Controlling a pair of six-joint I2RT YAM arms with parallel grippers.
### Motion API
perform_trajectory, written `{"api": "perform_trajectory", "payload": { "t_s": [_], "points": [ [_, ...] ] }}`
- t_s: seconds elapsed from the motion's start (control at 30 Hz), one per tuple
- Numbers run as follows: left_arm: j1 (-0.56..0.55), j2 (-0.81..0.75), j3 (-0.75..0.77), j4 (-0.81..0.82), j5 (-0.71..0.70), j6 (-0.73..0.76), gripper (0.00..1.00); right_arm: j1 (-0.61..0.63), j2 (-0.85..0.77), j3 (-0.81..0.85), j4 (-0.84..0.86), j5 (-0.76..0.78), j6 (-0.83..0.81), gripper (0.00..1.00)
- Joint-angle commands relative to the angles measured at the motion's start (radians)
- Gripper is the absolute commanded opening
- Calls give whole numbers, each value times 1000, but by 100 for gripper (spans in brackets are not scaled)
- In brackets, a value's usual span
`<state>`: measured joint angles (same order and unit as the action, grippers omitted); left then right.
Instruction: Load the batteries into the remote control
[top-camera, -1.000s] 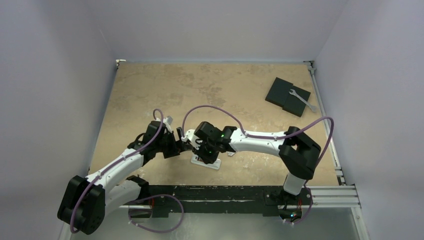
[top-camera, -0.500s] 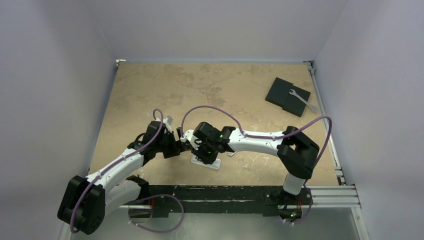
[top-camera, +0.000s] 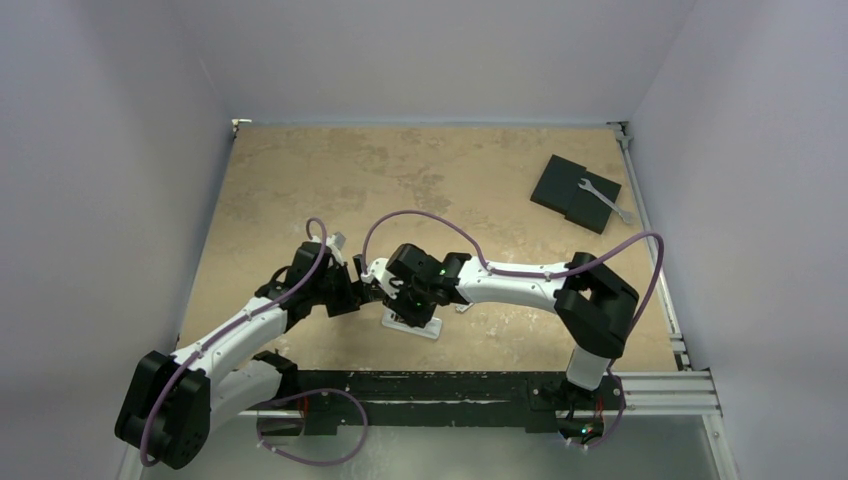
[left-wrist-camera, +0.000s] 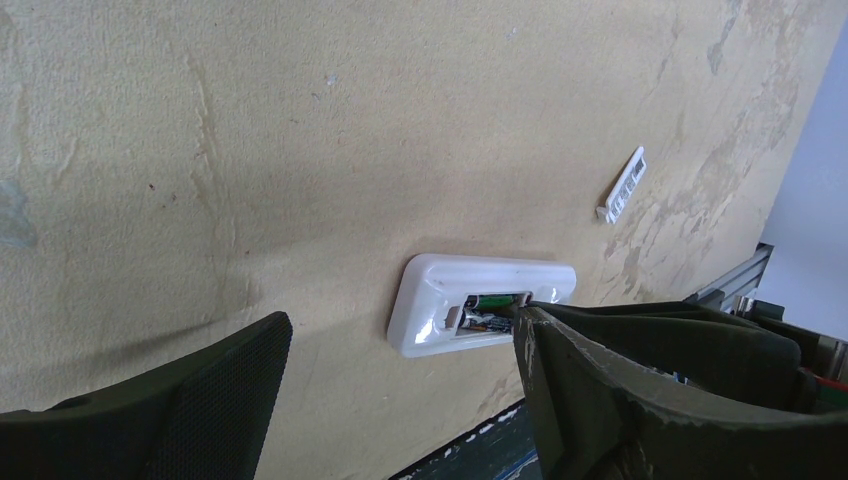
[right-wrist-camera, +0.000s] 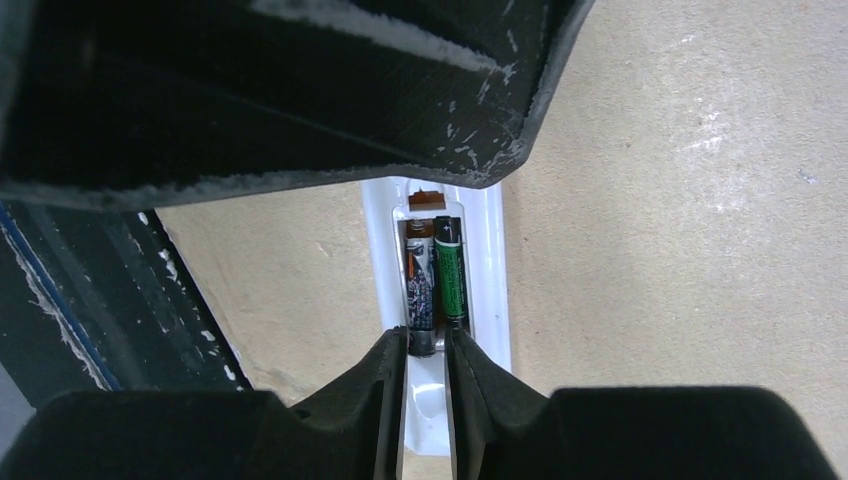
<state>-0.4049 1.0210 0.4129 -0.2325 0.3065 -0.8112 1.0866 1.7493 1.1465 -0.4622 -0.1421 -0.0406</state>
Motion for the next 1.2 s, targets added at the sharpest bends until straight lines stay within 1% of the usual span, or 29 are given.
{"api": "perform_trajectory", "payload": {
  "t_s": [0.0, 0.13, 0.23, 0.57, 0.73, 1.17],
  "points": [
    [8, 2, -4, 27, 13, 3, 81, 4, -32, 43, 27, 43, 22, 28],
    [8, 1, -7, 30, 16, 8, 81, 4, -75, 20, 52, 58, 33, 28],
    [8, 9, -10, 47, 33, 12, 80, 4, -106, -1, 65, 72, 84, 28],
    [-2, 91, -18, 93, 98, 23, 76, 4, -224, -91, 101, 123, 190, 27],
    [-36, 119, -19, 101, 87, 23, 75, 4, -285, -155, 143, 138, 278, 25],
    [-153, 174, -13, 157, 45, -13, 73, 3, -295, -239, 209, 113, 421, 24]
  ]
}}
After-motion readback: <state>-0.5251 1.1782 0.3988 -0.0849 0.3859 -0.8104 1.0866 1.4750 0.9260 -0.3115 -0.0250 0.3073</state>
